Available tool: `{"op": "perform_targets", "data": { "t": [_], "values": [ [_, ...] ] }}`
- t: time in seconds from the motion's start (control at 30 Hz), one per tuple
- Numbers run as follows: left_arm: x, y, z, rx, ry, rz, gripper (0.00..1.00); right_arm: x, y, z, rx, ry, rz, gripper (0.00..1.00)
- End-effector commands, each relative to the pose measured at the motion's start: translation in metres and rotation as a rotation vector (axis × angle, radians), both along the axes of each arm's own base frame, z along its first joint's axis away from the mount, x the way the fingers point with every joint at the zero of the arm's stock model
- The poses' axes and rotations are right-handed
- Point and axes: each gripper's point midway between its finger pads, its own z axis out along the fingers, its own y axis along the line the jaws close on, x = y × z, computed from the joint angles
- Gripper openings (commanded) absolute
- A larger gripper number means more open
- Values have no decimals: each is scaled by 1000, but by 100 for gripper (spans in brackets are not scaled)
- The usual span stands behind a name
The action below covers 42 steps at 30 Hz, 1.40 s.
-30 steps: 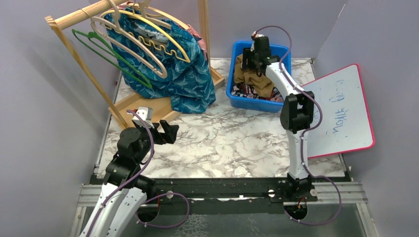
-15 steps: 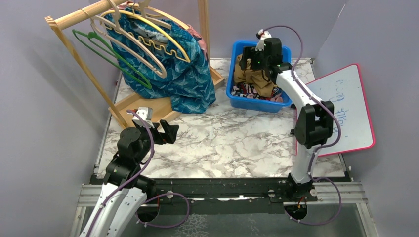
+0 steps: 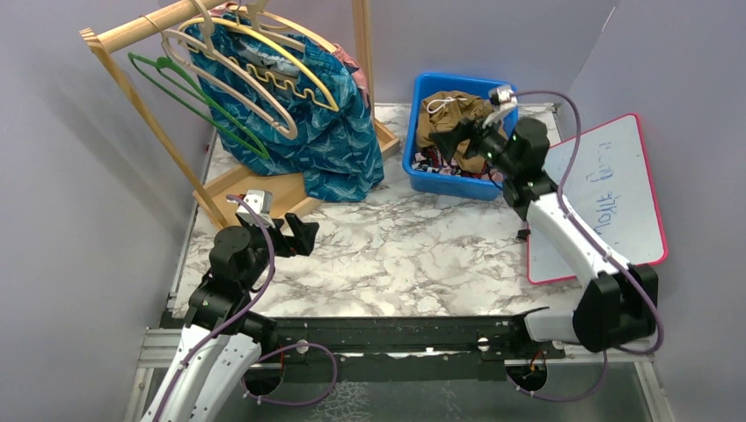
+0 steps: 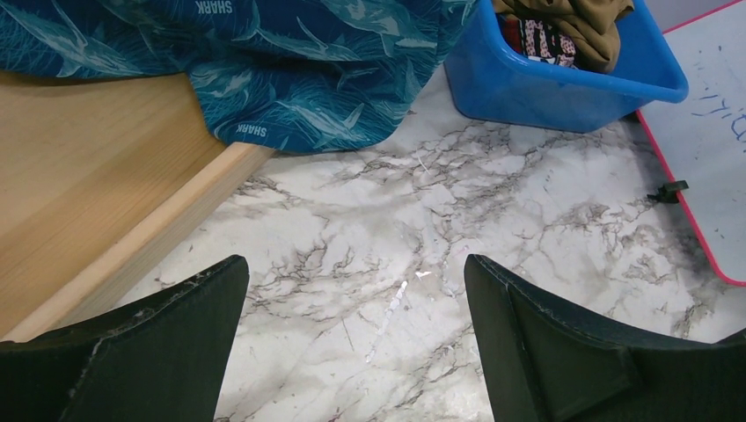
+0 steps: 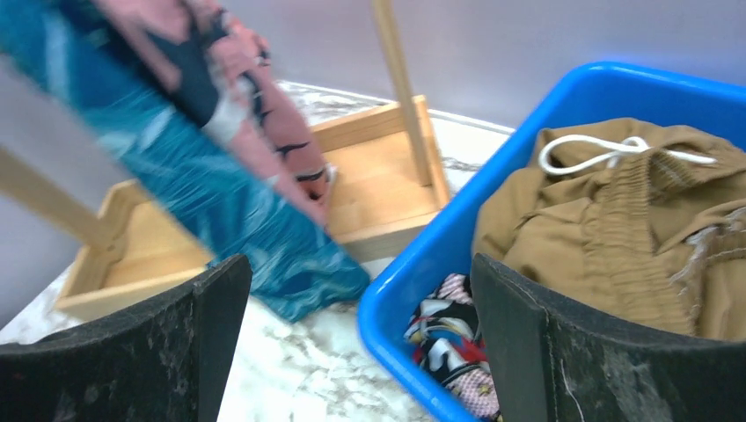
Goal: Remove the shorts from the hanger
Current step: Place the shorts in the basket, then pick up the hanger from the clothes rod.
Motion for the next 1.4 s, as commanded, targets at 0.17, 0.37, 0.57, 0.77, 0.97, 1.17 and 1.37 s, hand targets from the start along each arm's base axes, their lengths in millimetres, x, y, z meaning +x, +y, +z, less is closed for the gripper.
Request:
{"op": "perform_targets", "data": {
  "t": [0.17, 0.37, 0.57, 0.77, 0.97, 1.17, 1.37],
  "values": [
    [3, 4, 1, 7, -6, 21, 99, -102, 25, -8, 220, 8, 276, 98],
    [4, 3, 0, 7, -1, 22, 99, -150, 47, -27, 296, 131, 525, 98],
    [4, 3, 0, 7, 0, 22, 99, -167, 61, -26, 326, 120, 685, 93],
    [5, 2, -2, 10, 10, 17, 99, -136, 106, -8, 122, 49, 572, 86],
    [5, 2, -3, 11, 13, 18, 99, -89, 122, 20, 30, 1, 419, 80],
    [5, 2, -3, 12, 14, 19, 99, -62, 139, 64, 55, -106, 394, 77],
    [5, 2, -4, 12, 16, 18, 99, -35, 164, 85, 72, -74, 419, 71]
  ]
}}
